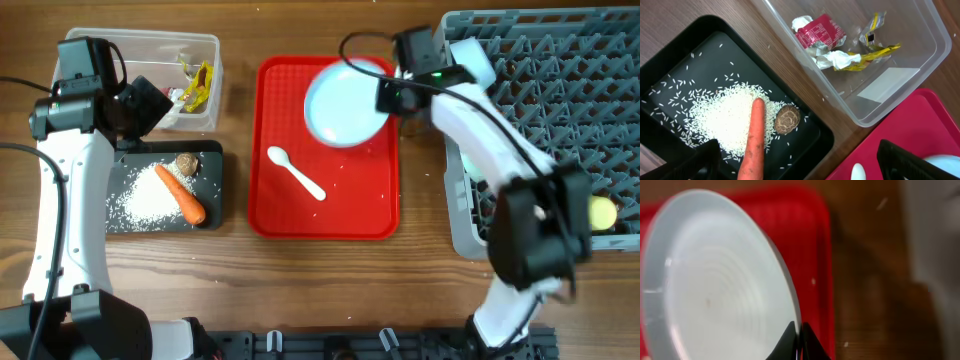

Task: Sort waste into correct bins and load items into the dishwasher rack
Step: 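Carry the white plate into the dish rack and stand it upright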

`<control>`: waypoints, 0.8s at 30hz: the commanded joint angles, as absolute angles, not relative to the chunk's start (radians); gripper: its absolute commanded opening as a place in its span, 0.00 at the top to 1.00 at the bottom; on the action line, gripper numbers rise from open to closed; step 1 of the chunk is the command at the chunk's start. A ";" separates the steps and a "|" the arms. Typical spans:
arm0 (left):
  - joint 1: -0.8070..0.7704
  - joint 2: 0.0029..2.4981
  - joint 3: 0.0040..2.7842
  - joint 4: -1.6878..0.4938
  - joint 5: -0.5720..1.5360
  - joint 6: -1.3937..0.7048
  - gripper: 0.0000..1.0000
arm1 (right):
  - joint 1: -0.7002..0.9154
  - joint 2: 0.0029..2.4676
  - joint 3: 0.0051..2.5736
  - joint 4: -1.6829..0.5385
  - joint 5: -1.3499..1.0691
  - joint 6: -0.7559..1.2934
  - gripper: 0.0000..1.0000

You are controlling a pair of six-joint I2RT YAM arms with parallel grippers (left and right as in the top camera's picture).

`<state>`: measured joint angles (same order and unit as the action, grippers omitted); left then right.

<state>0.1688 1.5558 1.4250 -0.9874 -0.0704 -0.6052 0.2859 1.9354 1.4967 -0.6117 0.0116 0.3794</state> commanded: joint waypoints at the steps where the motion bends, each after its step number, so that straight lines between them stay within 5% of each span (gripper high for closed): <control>1: 0.173 1.551 1.427 -0.985 -0.080 -0.618 0.00 | 0.281 1.687 1.522 -0.586 0.298 0.358 0.96; 4: 0.173 1.551 1.427 -0.985 -0.080 -0.618 0.00 | 0.279 1.541 1.521 -0.504 0.682 0.258 0.96; 8: 0.173 1.551 1.427 -0.985 -0.080 -0.618 0.00 | 0.219 1.486 1.521 -0.262 1.004 -0.134 0.96; 14: 0.173 1.551 1.427 -0.985 -0.080 -0.618 0.00 | 0.066 1.495 1.518 -0.133 0.956 -0.468 0.96; 24: 0.173 1.551 1.427 -0.985 -0.080 -0.618 0.00 | -0.113 1.610 1.504 -0.348 0.601 -0.899 0.96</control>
